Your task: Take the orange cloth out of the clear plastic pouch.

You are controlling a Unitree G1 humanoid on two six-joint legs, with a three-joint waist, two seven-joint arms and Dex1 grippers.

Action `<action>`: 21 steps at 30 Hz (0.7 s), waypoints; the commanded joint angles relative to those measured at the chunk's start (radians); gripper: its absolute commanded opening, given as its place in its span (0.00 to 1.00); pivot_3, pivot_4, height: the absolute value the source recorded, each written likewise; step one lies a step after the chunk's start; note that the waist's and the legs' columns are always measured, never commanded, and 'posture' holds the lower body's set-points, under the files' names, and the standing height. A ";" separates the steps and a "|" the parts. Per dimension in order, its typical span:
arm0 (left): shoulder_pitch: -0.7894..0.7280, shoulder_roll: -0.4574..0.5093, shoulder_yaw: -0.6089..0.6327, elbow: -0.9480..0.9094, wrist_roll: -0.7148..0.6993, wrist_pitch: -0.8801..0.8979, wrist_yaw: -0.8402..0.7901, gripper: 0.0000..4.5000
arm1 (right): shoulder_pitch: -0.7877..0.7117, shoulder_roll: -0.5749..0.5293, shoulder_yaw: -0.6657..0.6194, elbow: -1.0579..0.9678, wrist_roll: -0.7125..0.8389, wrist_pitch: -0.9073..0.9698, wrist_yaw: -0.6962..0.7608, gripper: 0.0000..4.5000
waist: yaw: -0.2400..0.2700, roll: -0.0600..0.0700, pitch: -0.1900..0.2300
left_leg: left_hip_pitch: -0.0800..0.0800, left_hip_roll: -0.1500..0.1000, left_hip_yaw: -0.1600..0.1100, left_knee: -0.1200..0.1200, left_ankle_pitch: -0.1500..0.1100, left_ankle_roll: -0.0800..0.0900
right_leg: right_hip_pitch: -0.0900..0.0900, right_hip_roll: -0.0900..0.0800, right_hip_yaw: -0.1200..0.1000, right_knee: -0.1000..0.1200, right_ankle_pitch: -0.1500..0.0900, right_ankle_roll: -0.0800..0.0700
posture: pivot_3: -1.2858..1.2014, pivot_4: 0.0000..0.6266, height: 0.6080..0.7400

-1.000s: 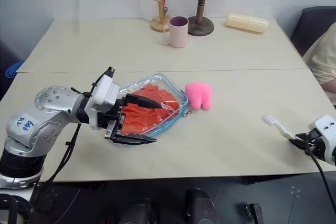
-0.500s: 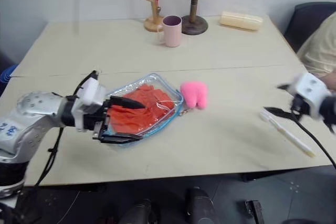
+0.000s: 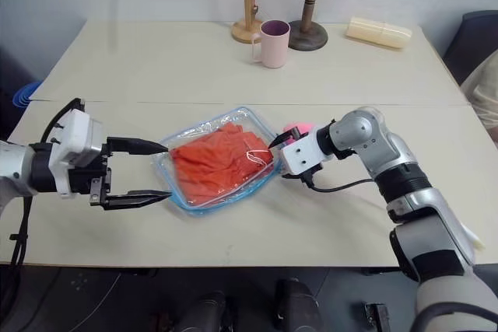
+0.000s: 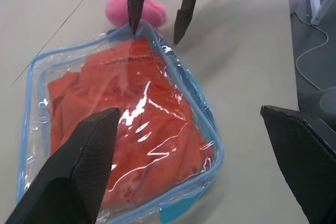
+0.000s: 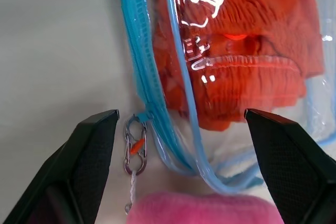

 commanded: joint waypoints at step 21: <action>-0.067 -0.029 -0.040 -0.025 -0.039 0.000 0.056 1.00 | -0.059 0.072 -0.005 0.160 -0.043 -0.039 -0.022 0.01 | -0.020 0.000 0.000 | 0.002 0.001 0.000 0.000 0.001 -0.002 | 0.001 0.001 0.001 0.002 0.000 0.000 | 0.52 0.24 1.00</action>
